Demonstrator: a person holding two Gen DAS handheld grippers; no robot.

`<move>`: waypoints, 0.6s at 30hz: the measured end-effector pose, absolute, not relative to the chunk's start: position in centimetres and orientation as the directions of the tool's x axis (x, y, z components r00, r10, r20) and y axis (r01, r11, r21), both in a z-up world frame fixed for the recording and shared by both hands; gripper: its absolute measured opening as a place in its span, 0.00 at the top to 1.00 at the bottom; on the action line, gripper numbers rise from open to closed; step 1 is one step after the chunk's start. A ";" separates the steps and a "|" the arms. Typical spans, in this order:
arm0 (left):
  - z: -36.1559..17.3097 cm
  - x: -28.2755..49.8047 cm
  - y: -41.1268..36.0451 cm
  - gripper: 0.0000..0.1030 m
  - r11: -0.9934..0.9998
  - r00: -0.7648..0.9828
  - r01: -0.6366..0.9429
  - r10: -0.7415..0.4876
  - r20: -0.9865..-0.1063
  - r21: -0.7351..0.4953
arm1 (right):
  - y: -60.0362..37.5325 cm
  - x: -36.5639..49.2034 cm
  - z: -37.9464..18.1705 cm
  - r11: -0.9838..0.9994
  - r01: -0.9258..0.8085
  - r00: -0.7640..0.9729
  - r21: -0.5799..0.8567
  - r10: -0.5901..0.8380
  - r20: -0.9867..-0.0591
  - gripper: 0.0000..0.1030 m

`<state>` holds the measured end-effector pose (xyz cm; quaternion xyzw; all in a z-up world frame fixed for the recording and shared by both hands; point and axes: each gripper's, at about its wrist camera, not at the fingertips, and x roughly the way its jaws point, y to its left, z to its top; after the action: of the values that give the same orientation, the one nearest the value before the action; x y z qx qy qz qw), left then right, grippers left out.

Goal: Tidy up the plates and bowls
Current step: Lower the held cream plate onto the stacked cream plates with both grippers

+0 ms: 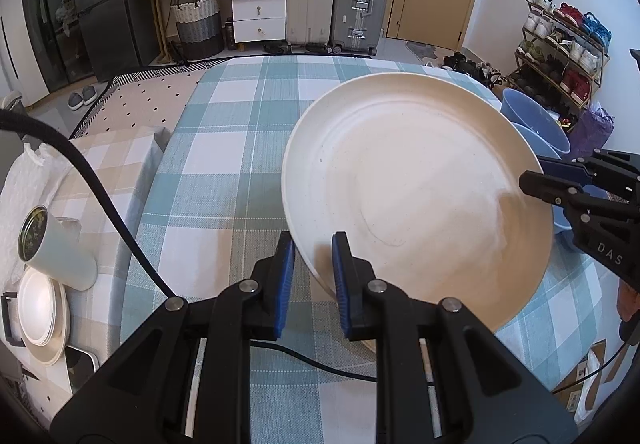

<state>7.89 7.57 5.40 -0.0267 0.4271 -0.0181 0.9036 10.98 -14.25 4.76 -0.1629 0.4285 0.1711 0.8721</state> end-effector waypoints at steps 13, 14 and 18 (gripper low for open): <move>2.7 7.2 7.1 0.85 0.999 0.611 0.022 -0.052 -0.790 -0.049 | -14.6 9.9 2.3 0.897 -0.429 0.543 -0.105 0.163 -0.824 0.81; 2.4 7.1 7.1 0.85 0.999 0.609 0.022 -0.052 -0.792 -0.049 | -14.7 9.9 2.2 0.897 -0.430 0.540 -0.105 0.163 -0.826 0.81; 1.6 7.0 7.1 0.84 0.998 0.601 0.027 -0.056 -0.797 -0.050 | -14.8 9.6 1.7 0.899 -0.427 0.538 -0.098 0.166 -0.826 0.81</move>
<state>7.05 7.05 1.59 -0.0163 0.4462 -0.0232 0.8945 9.59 -14.83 1.67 -0.1455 0.4488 0.1714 0.8649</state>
